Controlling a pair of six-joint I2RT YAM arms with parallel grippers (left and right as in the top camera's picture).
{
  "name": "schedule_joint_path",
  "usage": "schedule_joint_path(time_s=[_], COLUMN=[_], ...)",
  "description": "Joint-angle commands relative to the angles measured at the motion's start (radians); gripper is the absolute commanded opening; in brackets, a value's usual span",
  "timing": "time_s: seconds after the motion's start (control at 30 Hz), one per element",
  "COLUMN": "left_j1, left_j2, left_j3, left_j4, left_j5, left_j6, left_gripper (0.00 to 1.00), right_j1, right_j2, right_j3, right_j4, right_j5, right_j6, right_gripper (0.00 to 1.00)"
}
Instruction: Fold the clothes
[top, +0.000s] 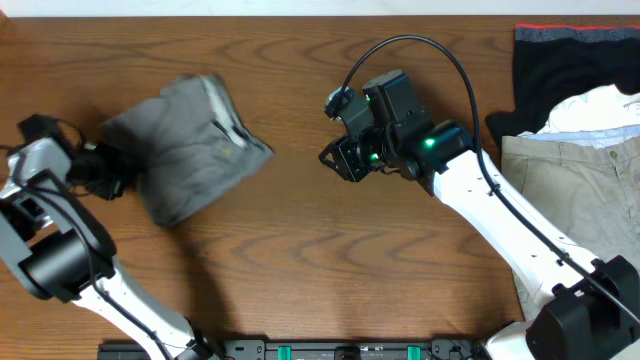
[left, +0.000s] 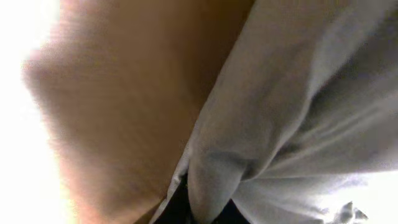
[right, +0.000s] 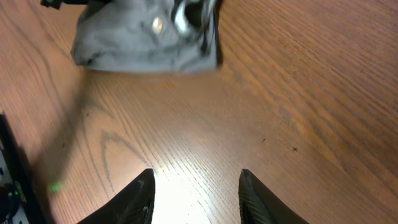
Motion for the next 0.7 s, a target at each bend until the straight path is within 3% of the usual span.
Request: schedule_joint_path(time_s=[0.0, 0.2, 0.27, 0.33, 0.4, 0.5, 0.57, 0.67], left_j1=[0.032, 0.063, 0.060, 0.055, 0.050, 0.048, 0.048, 0.042], left_j2=[0.018, 0.018, 0.018, 0.018, 0.017, 0.016, 0.013, -0.008], left_j3=[-0.026, -0.091, -0.114, -0.121, -0.121, -0.121, -0.121, -0.121], left_j4=[0.002, 0.051, 0.068, 0.064, 0.048, -0.027, -0.065, -0.151], left_j5=[-0.106, -0.096, -0.074, -0.067, -0.080, -0.149, -0.151, -0.151], left_j6=[-0.340, -0.555, -0.554, -0.454, -0.256, -0.060, 0.066, 0.202], left_gripper=[0.06, 0.06, 0.06, 0.06, 0.07, 0.26, 0.32, 0.33], right_j1=[-0.009, -0.009, -0.009, -0.009, -0.009, -0.009, -0.009, -0.009], right_j2=[-0.011, -0.011, -0.011, -0.011, -0.011, -0.011, -0.011, -0.011], right_j3=[0.001, 0.001, 0.001, 0.001, 0.001, 0.001, 0.001, 0.001], right_j4=[-0.008, -0.057, -0.059, -0.052, -0.042, -0.028, -0.022, -0.021], right_j5=[0.003, 0.003, 0.003, 0.003, 0.003, 0.003, 0.007, 0.032], right_j6=[0.021, 0.034, 0.033, 0.033, 0.033, 0.033, 0.033, 0.033], right_gripper=[0.42, 0.41, 0.41, 0.42, 0.43, 0.47, 0.51, 0.55])
